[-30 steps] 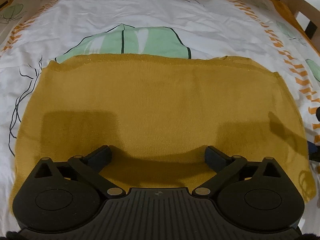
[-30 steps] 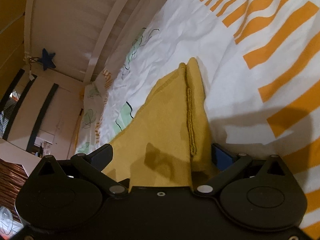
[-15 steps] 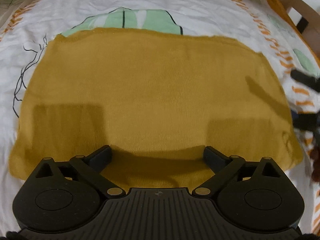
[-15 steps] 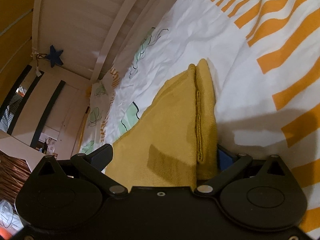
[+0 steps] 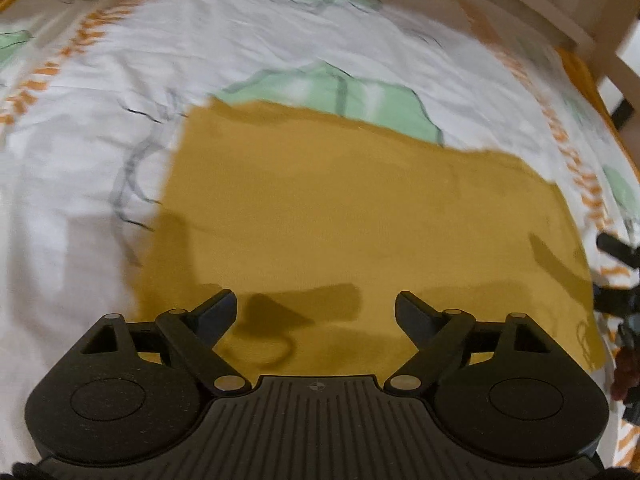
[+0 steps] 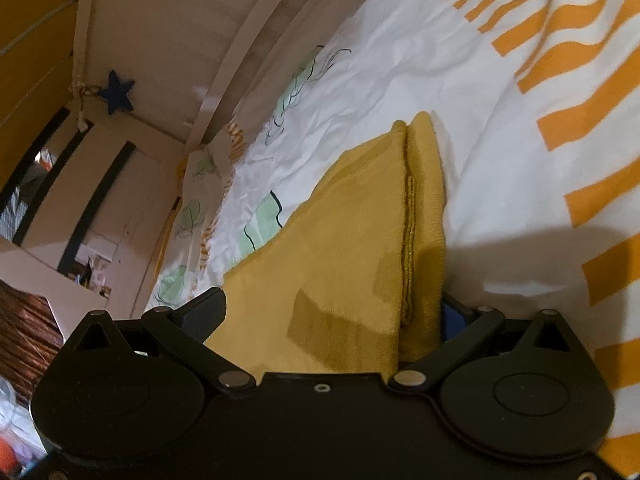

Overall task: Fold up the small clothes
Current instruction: 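Grasp the side edge of the yellow sweater with the right gripper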

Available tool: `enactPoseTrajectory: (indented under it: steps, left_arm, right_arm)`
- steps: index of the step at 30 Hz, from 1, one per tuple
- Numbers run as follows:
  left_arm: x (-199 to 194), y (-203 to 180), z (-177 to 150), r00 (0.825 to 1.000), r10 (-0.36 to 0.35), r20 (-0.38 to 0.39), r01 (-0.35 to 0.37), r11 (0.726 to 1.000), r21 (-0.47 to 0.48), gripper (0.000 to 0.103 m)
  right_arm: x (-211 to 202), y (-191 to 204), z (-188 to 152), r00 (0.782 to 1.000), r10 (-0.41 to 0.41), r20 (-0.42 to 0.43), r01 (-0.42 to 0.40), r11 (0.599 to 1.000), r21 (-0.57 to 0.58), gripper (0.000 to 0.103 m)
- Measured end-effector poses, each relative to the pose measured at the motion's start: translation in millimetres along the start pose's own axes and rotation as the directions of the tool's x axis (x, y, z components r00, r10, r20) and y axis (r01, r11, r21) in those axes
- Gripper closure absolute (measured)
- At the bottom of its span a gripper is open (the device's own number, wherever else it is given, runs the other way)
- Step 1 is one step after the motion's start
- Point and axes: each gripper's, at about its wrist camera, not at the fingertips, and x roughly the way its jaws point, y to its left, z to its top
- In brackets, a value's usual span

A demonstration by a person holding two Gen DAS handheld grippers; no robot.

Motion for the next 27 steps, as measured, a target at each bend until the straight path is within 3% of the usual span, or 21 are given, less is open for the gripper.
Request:
enactPoseTrajectory:
  steps: [7, 10, 11, 13, 15, 18, 22, 26, 27]
  left_arm:
    - [-13, 39, 18, 0.997, 0.044, 0.066, -0.044, 0.999, -0.005, 0.017]
    - [-6, 49, 25, 0.999, 0.027, 0.046, -0.026, 1.0, -0.012, 0.017]
    - [-4, 52, 27, 0.999, 0.026, 0.041, -0.026, 1.0, -0.007, 0.017]
    - [1, 53, 30, 0.999, 0.03, 0.045, -0.03, 1.0, 0.0, 0.017]
    - [4, 54, 32, 0.999, 0.014, 0.029, -0.014, 1.0, -0.004, 0.017]
    - [5, 57, 32, 1.0, -0.004, 0.013, 0.004, 1.0, -0.007, 0.017]
    - [-1, 62, 37, 1.0, 0.004, 0.011, -0.004, 1.0, -0.004, 0.017]
    - [-11, 75, 44, 1.0, -0.015, 0.025, 0.016, 0.999, -0.045, 0.017]
    - [-13, 78, 46, 0.999, -0.023, 0.025, 0.024, 0.998, -0.052, 0.017]
  right_arm:
    - [7, 7, -3, 1.0, -0.012, -0.017, 0.011, 0.999, -0.044, 0.0]
    - [10, 12, -4, 0.999, -0.031, -0.023, 0.029, 0.997, -0.065, 0.003]
    - [11, 12, -4, 0.999, -0.043, -0.027, 0.041, 0.997, -0.068, 0.006]
    - [16, 12, -2, 0.997, -0.058, -0.049, 0.057, 0.998, -0.036, 0.046]
    - [25, 7, -5, 0.993, -0.083, -0.078, 0.086, 0.996, 0.027, 0.062]
    - [25, 20, -7, 0.987, -0.149, -0.053, 0.148, 0.989, -0.02, 0.065]
    - [26, 58, -5, 0.963, -0.267, -0.035, 0.26, 0.956, -0.135, 0.068]
    - [29, 100, 0, 0.954, -0.301, -0.003, 0.295, 0.937, -0.189, 0.073]
    - [31, 112, 1, 0.953, -0.301, 0.006, 0.296, 0.933, -0.206, 0.079]
